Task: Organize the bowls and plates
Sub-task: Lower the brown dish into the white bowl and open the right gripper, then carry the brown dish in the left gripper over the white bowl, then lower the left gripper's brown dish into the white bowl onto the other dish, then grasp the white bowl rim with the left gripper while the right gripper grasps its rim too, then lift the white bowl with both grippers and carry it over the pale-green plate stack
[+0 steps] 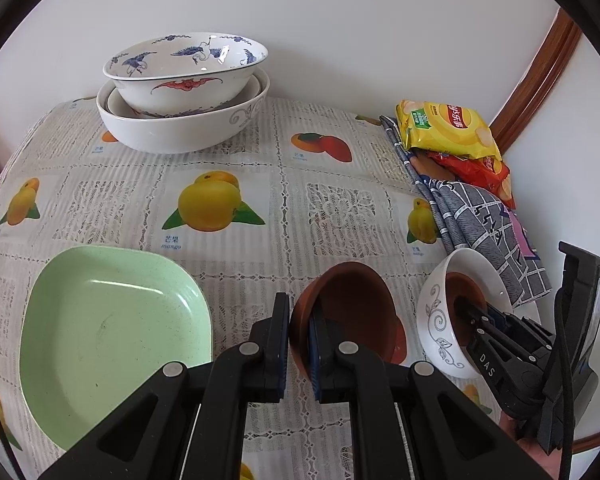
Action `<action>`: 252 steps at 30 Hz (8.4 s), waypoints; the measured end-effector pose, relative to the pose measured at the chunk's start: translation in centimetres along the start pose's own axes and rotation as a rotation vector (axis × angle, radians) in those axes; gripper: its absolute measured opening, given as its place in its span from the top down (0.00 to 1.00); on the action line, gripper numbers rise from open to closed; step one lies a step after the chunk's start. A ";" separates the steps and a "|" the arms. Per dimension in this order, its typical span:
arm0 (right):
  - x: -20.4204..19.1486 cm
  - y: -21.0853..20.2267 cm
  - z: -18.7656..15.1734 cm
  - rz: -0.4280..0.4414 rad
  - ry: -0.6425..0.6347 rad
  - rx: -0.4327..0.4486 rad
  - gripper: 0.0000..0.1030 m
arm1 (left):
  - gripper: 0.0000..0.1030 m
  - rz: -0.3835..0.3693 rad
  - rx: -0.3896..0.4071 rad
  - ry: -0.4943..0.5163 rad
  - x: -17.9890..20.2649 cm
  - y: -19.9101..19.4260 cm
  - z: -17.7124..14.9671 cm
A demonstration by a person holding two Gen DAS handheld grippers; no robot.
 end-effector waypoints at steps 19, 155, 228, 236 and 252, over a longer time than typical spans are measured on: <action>-0.1 0.0 0.0 -0.012 -0.050 -0.031 0.81 | 0.91 -0.003 -0.009 -0.024 -0.8 -0.1 0.0; 6.9 -5.7 -3.4 0.168 0.148 0.097 0.62 | 0.67 -0.006 -0.077 0.146 10.3 2.9 -2.5; 5.3 -7.5 -4.1 0.197 0.251 0.080 0.87 | 0.90 -0.070 -0.056 0.156 11.2 0.1 -4.7; 4.4 -10.3 -4.6 0.187 0.247 0.107 0.87 | 0.90 -0.076 -0.037 0.148 10.5 -2.8 -5.4; 1.2 -13.5 -4.5 0.201 0.224 0.145 0.88 | 0.90 -0.075 -0.012 0.110 6.9 -6.3 -6.0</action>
Point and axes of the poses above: each gripper's, at about its wrist camera, not at the fingertips, and y roughly the way its jaws point, x to its right, z to its top, the point moved 3 cm from there along y, roughly the way its jaws point, and after that the axes turned 12 degrees about -y, right-handed, at the moved point
